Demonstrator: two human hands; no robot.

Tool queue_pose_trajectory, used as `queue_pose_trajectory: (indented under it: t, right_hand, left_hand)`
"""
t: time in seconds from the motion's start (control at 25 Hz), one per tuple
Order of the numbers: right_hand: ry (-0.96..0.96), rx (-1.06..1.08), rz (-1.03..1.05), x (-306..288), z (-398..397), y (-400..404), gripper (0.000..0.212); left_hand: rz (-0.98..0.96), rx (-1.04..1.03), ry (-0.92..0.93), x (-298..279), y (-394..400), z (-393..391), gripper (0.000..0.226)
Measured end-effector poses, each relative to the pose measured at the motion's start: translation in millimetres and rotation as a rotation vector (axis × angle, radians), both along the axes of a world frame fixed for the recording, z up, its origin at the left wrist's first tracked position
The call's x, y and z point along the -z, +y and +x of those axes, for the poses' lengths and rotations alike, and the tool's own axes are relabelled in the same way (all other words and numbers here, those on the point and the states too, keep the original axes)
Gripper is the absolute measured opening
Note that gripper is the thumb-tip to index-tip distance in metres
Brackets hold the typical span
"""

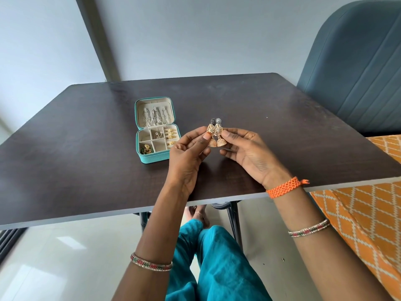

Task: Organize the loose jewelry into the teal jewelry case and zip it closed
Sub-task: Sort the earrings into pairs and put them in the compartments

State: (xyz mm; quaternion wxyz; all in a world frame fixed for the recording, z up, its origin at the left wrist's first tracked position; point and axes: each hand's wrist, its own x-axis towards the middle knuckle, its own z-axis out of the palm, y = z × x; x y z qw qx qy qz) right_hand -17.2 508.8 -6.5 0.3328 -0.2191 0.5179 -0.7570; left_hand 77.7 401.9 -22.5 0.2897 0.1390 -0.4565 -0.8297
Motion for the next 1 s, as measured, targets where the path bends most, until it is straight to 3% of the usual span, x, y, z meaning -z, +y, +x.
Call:
queue_pose_trajectory:
  t: [0.24, 0.56, 0.68, 0.8, 1.0]
  right_hand:
    - [-0.076, -0.058, -0.043, -4, 0, 3, 0.008]
    - [-0.059, -0.041, -0.024, -7, 5, 4, 0.009]
    - [-0.220, -0.059, -0.195, -6, 10, 7, 0.009]
    - [-0.306, -0.062, -0.338, -1, 16, 11, 0.007]
    - [-0.227, 0.061, -0.240, -12, 28, 6, 0.004]
  left_hand:
    - [0.131, 0.030, -0.013, -4, -2, 2, 0.013]
    - [0.123, 0.058, -0.029, -12, 5, 10, 0.015]
    - [0.296, 0.141, 0.094, -18, 10, 17, 0.018]
    - [0.424, 0.207, 0.203, -20, 12, 25, 0.034]
    - [0.243, 0.118, 0.059, -36, 16, 30, 0.015]
